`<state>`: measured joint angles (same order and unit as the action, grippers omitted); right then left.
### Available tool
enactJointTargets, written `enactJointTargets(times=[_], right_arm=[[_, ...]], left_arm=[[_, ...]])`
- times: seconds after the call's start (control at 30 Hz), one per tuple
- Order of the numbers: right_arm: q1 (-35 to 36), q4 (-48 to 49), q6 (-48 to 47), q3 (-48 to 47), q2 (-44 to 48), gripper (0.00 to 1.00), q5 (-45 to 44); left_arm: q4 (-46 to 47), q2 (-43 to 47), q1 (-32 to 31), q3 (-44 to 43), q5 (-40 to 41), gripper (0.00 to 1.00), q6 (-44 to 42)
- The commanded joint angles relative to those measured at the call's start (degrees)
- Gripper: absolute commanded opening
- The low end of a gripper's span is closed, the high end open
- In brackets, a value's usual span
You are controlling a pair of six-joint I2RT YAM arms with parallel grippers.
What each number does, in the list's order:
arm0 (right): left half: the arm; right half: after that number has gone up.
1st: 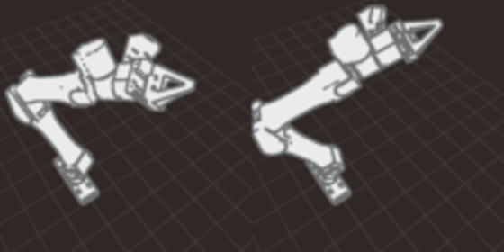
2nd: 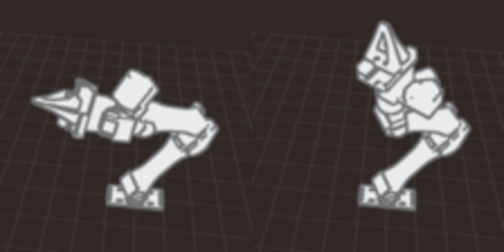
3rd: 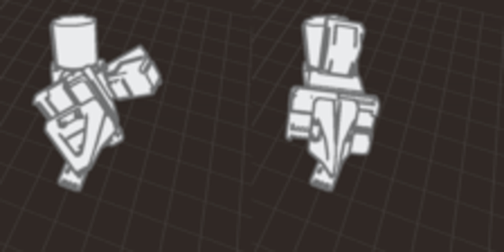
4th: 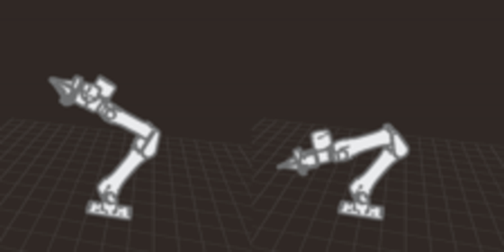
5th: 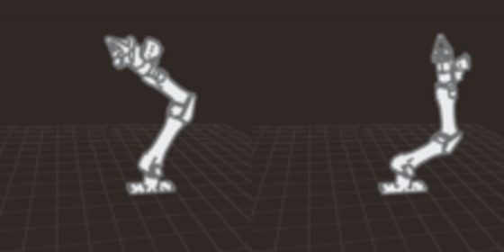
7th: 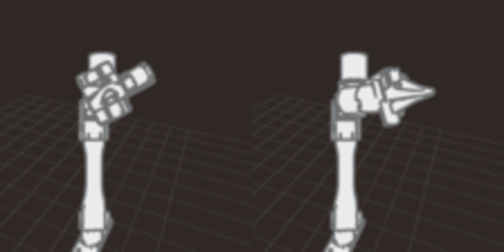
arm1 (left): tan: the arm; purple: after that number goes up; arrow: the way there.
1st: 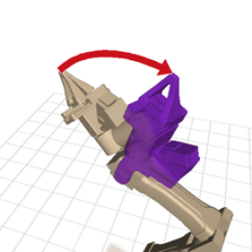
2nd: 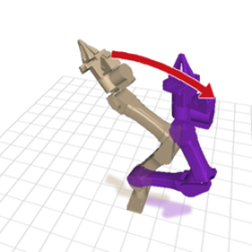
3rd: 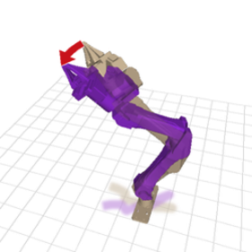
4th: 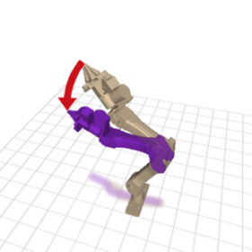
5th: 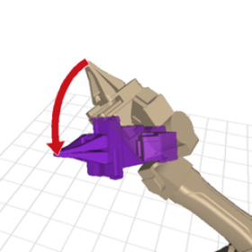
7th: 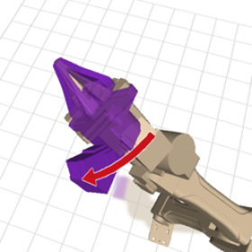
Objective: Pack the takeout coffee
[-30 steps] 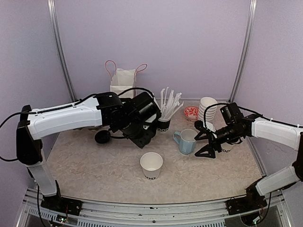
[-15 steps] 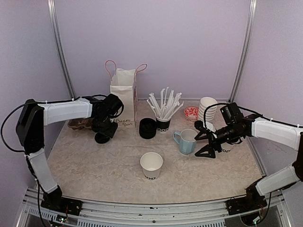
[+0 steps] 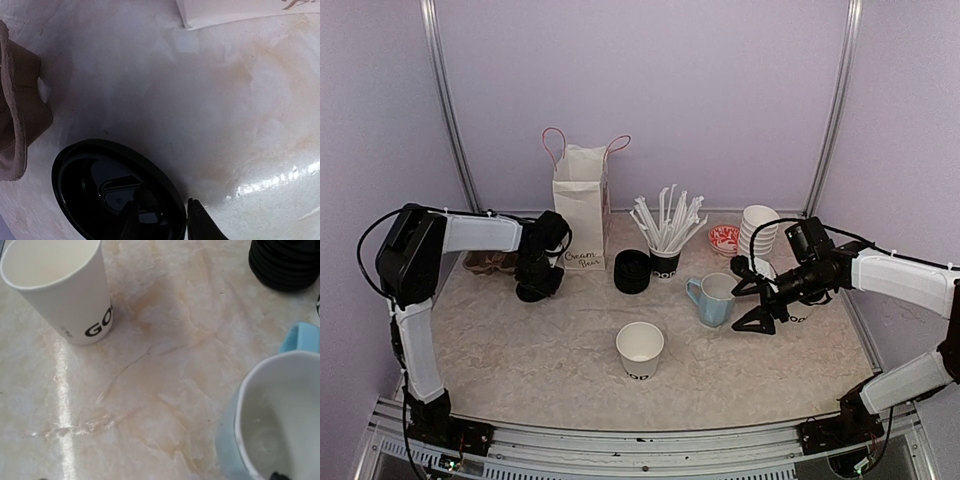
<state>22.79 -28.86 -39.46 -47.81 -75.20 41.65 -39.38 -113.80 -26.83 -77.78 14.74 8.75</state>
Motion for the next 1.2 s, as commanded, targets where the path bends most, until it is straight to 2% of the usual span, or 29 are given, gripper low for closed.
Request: enactJointTargets(times=[0.0,0.1,0.23,0.37,0.5,0.6,0.67,0.8,0.97,1.07,1.17], right_arm=[[0.6,-0.5,-0.6,0.8,1.2,0.82,-0.2],[0.6,-0.7,-0.8,0.6,0.9,0.82,-0.2],[0.6,-1.0,-0.9,0.5,0.8,0.82,0.0],[0.6,-1.0,-0.4,0.6,1.3,0.82,0.9],[0.6,-4.0,0.5,-2.2,2.9,0.81,3.2],[0.6,-6.9,1.2,-5.7,4.5,0.82,3.9],[0.6,-8.0,2.8,-8.5,5.2,0.84,4.0],[0.7,-5.9,9.1,-14.6,6.0,0.88,6.1],[0.9,0.6,18.2,-22.5,4.5,0.99,8.9],[2.2,3.7,24.0,-26.5,2.0,0.99,11.4],[6.0,3.8,25.4,-31.5,-0.7,0.99,9.0]], left_arm=[[2.1,-1.2,1.4,-0.6,-1.7,0.26,-1.3],[2.2,-1.4,1.4,-0.5,-2.8,0.16,-1.6],[1.4,-0.7,0.7,0.0,-3.1,0.08,-1.2],[-2.3,3.4,-2.9,0.7,-2.9,0.07,0.2],[-8.2,10.5,-8.8,-0.6,-6.2,0.07,3.2],[-10.8,17.2,-13.6,-3.5,-10.3,0.07,5.4],[-9.1,21.3,-16.8,-5.5,-15.1,0.08,5.6],[7.5,28.9,-21.8,-4.7,-25.0,0.09,7.3],[39.3,37.2,-24.3,7.2,-33.3,0.1,13.5],[57.0,38.5,-24.5,14.8,-38.9,0.1,20.1],[70.2,36.9,-24.9,18.8,-42.1,0.11,25.8]])
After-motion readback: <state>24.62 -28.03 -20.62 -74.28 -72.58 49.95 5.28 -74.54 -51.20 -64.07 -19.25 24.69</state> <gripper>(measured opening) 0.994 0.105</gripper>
